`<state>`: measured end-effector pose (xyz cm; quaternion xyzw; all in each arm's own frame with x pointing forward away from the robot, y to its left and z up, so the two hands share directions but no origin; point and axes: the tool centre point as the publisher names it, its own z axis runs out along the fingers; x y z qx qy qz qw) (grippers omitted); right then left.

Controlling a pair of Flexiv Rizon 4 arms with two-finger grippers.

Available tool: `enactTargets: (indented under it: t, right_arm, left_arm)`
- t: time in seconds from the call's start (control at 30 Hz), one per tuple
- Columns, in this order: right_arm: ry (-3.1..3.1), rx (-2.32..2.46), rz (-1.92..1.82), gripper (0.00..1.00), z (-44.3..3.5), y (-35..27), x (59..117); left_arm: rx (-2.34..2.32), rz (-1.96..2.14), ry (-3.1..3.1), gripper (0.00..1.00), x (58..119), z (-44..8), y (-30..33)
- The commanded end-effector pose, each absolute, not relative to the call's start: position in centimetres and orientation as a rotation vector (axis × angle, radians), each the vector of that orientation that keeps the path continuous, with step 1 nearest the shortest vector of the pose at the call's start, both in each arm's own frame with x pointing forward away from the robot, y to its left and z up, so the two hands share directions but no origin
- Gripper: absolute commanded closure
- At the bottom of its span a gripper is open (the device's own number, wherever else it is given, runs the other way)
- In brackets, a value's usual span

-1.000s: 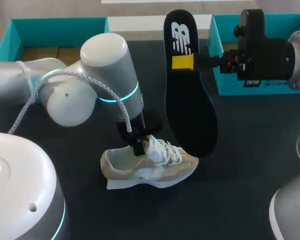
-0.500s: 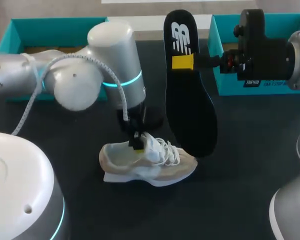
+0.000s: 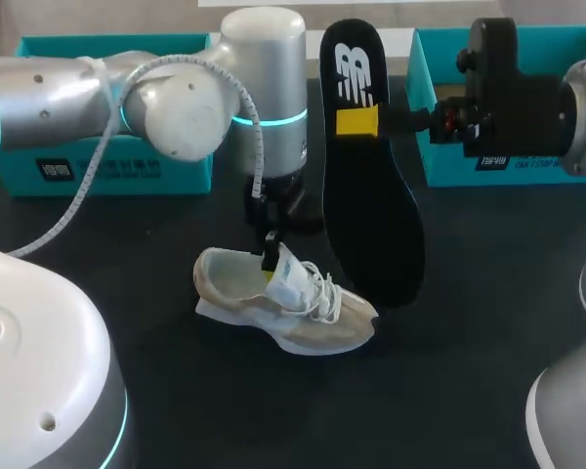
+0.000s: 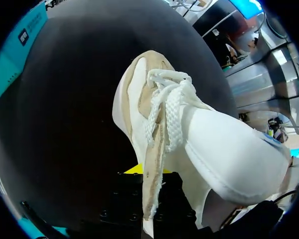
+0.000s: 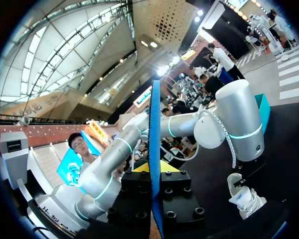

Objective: Take the shoe out of the shoebox, open the shoe tongue, remove and reinsert the insole, then place the shoe into the shoebox

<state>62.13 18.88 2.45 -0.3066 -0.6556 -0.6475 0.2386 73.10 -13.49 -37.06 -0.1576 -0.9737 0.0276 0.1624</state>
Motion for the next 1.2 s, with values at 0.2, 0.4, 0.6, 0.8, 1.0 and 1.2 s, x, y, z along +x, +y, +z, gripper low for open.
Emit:
enactTargets:
  t: [0.2, 0.4, 0.6, 0.8, 1.0, 1.2]
  right_arm:
    - [-1.796, -0.841, -1.772, 1.0, 2.4, 19.3, 62.3]
    - [-1.796, -0.841, -1.772, 1.0, 2.4, 19.3, 62.3]
    - [-1.796, -0.841, -1.772, 1.0, 2.4, 19.3, 62.3]
    - [-1.796, -0.841, -1.772, 1.0, 2.4, 19.3, 62.3]
    - [-1.796, -0.841, -1.772, 1.0, 2.4, 19.3, 62.3]
    - [-1.796, -0.841, -1.772, 1.0, 2.4, 19.3, 62.3]
  left_arm:
    - [-0.477, 0.075, -2.744, 1.0, 73.6, -36.6, -13.5]
    - [-0.533, 0.22, -2.572, 1.0, 75.3, -32.5, -11.7]
    - [-0.756, 0.231, -2.421, 1.0, 75.2, -30.2, -11.8]
    - [-1.151, -0.055, -2.319, 1.0, 75.6, -30.0, -13.3]
    - [-1.631, -0.174, -2.091, 1.0, 75.8, -30.1, -14.4]
    - [-1.841, -0.28, -1.924, 1.0, 77.3, -30.8, -15.2]
